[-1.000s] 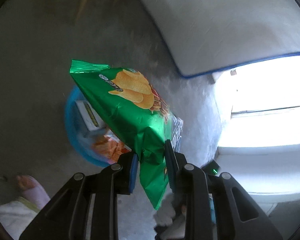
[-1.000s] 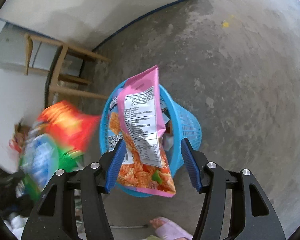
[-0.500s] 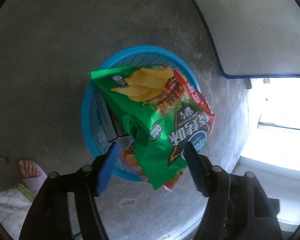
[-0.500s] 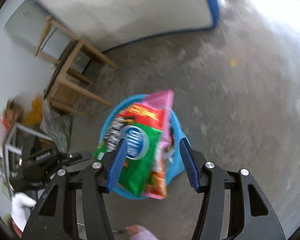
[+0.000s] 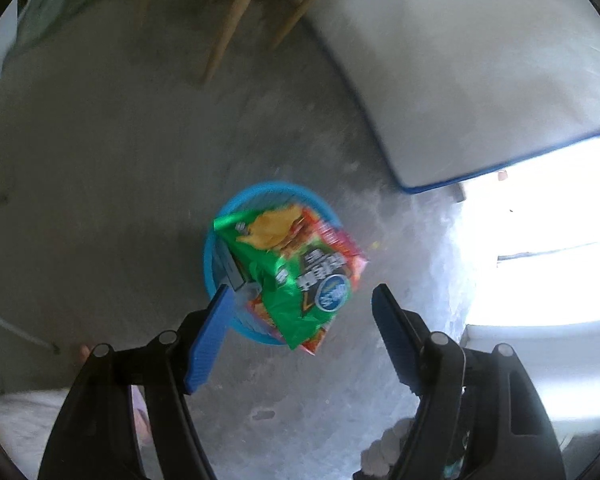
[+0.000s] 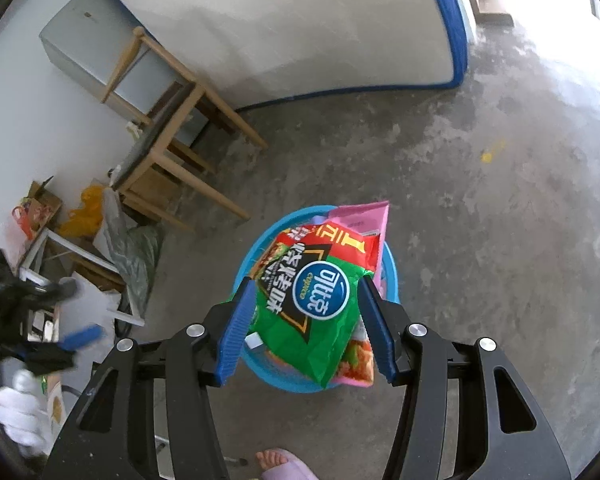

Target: Collect trash

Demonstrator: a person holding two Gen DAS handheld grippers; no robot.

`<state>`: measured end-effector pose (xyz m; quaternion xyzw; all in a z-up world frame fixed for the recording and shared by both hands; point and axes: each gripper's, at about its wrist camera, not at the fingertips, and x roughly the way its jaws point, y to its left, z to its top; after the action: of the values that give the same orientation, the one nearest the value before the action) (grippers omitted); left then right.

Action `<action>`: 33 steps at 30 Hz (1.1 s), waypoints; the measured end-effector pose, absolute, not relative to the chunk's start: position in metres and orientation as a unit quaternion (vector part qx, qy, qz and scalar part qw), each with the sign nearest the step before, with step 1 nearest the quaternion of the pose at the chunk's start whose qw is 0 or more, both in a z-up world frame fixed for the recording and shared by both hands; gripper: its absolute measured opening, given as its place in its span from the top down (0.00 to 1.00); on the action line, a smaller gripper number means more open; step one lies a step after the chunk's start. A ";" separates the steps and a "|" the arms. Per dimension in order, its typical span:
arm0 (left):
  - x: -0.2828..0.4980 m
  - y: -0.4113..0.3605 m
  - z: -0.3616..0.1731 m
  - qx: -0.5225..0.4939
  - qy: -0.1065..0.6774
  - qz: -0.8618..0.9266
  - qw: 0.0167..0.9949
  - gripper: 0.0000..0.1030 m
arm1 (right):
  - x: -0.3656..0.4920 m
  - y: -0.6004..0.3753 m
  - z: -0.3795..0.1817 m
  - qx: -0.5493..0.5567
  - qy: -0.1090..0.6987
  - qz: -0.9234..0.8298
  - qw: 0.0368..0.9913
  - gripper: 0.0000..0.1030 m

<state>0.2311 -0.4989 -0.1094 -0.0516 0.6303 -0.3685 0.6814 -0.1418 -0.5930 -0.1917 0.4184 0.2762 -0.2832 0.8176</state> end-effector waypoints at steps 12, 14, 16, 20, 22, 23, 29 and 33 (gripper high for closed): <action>0.129 -0.278 0.042 -0.032 0.426 -0.447 0.786 0.26 | -0.189 -0.475 -0.068 0.287 0.242 -0.238 0.896 0.39; 0.111 -0.223 0.053 -0.045 0.401 -0.422 0.812 0.23 | -0.194 -0.443 -0.047 0.252 0.234 -0.231 0.910 0.32; 0.094 -0.179 0.060 -0.064 0.377 -0.396 0.835 0.18 | -0.198 -0.407 -0.027 0.216 0.227 -0.217 0.924 0.24; 0.063 -0.102 0.068 -0.106 0.336 -0.360 0.864 0.14 | -0.193 -0.347 -0.001 0.175 0.224 -0.185 0.941 0.15; 0.051 -0.078 0.068 -0.126 0.321 -0.353 0.870 0.12 | -0.189 -0.324 0.007 0.167 0.221 -0.173 0.945 0.14; 0.045 -0.064 0.070 -0.136 0.311 -0.352 0.872 0.11 | -0.186 -0.309 0.011 0.164 0.219 -0.161 0.948 0.13; 0.019 -0.016 0.068 -0.155 0.277 -0.313 0.895 0.06 | -0.158 -0.245 0.023 0.158 0.233 -0.105 0.954 0.11; 0.013 0.007 0.061 -0.161 0.268 -0.266 0.912 0.06 | -0.127 -0.213 0.032 0.122 0.243 -0.081 0.959 0.10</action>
<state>0.0134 0.0069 0.0612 -0.1613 0.2683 -0.2662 0.9117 -0.1266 -0.2132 0.0325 0.1223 0.2428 -0.0811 0.9589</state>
